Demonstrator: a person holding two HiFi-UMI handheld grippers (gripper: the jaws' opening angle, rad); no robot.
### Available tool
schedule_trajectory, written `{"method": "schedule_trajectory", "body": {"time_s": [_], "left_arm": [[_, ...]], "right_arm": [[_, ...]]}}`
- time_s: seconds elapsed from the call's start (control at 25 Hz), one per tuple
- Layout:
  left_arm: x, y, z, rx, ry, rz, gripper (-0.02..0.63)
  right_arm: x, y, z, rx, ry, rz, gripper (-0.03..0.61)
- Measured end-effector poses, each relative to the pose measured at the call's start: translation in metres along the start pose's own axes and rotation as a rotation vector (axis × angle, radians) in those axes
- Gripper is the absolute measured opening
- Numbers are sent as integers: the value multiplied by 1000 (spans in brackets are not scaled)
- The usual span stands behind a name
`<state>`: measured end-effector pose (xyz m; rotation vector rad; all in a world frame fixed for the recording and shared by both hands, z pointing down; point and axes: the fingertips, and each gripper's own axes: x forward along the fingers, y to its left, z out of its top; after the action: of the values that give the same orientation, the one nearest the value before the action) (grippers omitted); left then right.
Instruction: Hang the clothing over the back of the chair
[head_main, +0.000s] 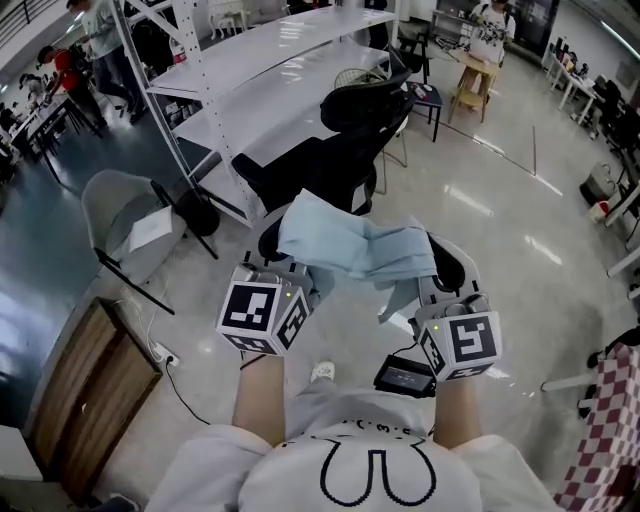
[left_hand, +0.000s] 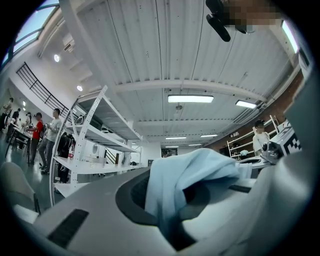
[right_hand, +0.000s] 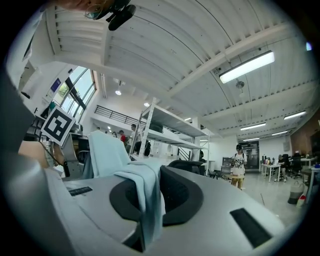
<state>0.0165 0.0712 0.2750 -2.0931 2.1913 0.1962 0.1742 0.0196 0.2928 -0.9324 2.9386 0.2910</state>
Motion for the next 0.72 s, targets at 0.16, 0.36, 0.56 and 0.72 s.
{"method": "schedule_trajectory", "body": {"time_s": [0.16, 0.36, 0.56, 0.72], "left_arm": [[38, 32, -1, 6, 1, -37, 37], [82, 66, -1, 11, -8, -91, 37], [117, 89, 3, 29, -19, -141, 37], [145, 104, 3, 28, 1, -194, 37]], "right_arm": [[46, -7, -5, 11, 1, -31, 34], [96, -16, -5, 3, -6, -80, 34], [127, -28, 0, -31, -13, -119, 34], [147, -43, -1, -41, 15, -107, 34]]}}
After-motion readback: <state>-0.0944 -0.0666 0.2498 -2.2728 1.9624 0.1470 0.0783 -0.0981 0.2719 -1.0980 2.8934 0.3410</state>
